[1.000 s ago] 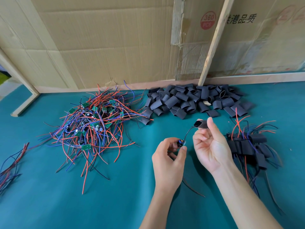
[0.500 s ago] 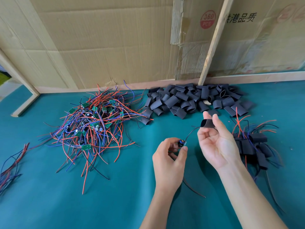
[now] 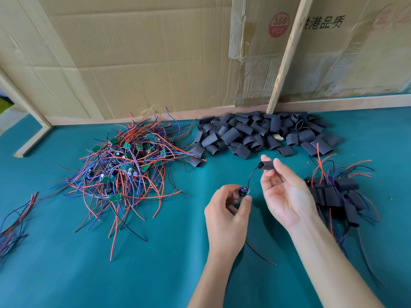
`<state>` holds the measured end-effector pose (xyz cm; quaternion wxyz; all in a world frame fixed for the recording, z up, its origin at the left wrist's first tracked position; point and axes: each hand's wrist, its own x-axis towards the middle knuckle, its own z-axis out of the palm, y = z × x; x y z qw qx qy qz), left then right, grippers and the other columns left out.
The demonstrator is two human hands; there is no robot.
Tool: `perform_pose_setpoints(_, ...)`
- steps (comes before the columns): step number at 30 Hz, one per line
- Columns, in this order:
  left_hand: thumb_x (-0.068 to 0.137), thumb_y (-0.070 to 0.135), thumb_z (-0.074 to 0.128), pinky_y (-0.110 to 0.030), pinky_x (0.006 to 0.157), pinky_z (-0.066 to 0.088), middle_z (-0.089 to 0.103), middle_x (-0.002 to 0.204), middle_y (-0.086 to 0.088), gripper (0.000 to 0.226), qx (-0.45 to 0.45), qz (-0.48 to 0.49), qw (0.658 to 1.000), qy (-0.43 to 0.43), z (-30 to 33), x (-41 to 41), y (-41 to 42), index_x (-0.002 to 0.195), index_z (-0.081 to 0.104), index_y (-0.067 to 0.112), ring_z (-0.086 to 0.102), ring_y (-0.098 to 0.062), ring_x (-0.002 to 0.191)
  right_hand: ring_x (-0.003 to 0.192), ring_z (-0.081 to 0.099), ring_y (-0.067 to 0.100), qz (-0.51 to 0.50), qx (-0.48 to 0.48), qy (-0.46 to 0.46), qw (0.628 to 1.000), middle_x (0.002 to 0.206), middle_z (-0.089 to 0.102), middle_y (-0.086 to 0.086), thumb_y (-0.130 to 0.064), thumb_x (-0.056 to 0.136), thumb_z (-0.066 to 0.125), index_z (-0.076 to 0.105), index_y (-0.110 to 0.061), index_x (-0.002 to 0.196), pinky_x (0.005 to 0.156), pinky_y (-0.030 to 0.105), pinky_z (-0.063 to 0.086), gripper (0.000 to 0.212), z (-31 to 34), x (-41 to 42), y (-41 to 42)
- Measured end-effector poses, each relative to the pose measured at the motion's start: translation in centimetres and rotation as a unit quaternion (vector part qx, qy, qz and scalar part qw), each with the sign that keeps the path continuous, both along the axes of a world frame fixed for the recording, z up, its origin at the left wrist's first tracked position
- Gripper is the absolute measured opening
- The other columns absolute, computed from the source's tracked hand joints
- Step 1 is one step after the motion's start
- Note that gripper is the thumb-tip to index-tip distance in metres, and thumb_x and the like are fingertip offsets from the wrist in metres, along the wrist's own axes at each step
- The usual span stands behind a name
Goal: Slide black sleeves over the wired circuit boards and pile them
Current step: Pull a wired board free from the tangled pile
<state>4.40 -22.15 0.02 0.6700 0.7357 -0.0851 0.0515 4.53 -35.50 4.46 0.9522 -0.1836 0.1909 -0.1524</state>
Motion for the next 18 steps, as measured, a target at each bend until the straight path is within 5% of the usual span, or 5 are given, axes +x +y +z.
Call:
perform_pose_setpoints(3, 0.088, 0.014, 0.076, -0.015, 0.065, 0.047, 0.068, 0.08, 0.008, 0.015, 0.002, 0.001, 1.0, 0.002, 0.0, 0.0, -0.1, 0.092, 0.071, 0.027, 0.056, -0.007, 0.064, 0.082, 0.067, 0.011, -0.019, 0.024, -0.001, 1.0, 0.141, 0.062, 0.018, -0.002, 0.07, 0.08, 0.059, -0.002, 0.132, 0.068, 0.019, 0.058, 0.065, 0.2, 0.0, -0.3)
perform_pose_setpoints(8, 0.089, 0.015, 0.076, -0.014, 0.065, 0.047, 0.068, 0.08, 0.008, 0.013, 0.0, 0.0, 1.0, 0.002, 0.0, 0.0, -0.1, 0.092, 0.071, 0.027, 0.057, -0.008, 0.065, 0.085, 0.074, 0.019, -0.017, 0.01, 0.016, 1.0, 0.117, 0.066, 0.015, -0.007, 0.077, 0.08, 0.061, -0.003, 0.114, 0.071, 0.03, 0.063, 0.042, 0.2, -0.1, -0.2)
perform_pose_setpoints(12, 0.088, 0.014, 0.076, -0.017, 0.064, 0.048, 0.068, 0.08, 0.008, 0.014, -0.012, -0.002, 1.0, 0.007, 0.0, 0.0, -0.1, 0.091, 0.07, 0.027, 0.056, -0.009, 0.063, 0.103, 0.071, 0.034, -0.032, -0.113, 0.015, 0.993, 0.107, 0.067, 0.02, 0.0, 0.096, 0.066, 0.045, -0.017, 0.135, 0.082, 0.05, 0.063, 0.047, -0.4, 0.0, -0.3)
perform_pose_setpoints(15, 0.089, 0.015, 0.076, -0.017, 0.064, 0.048, 0.068, 0.08, 0.009, 0.014, -0.01, -0.002, 1.0, 0.007, -0.1, 0.0, -0.2, 0.091, 0.07, 0.029, 0.058, -0.012, 0.064, 0.106, 0.073, 0.037, -0.038, -0.198, 0.018, 0.979, 0.117, 0.067, 0.028, 0.004, 0.099, 0.061, 0.048, -0.022, 0.142, 0.084, 0.048, 0.062, 0.052, -0.3, 0.0, -0.2)
perform_pose_setpoints(18, 0.089, 0.017, 0.075, -0.017, 0.065, 0.049, 0.068, 0.081, 0.01, 0.014, -0.004, 0.004, 1.0, 0.002, -0.2, 0.0, -0.2, 0.091, 0.07, 0.029, 0.058, -0.011, 0.065, 0.12, 0.069, 0.03, -0.026, -0.309, 0.02, 0.95, 0.104, 0.075, 0.019, 0.006, 0.099, 0.06, 0.058, -0.018, 0.133, 0.086, 0.041, 0.062, 0.042, -0.7, 0.0, 0.3)
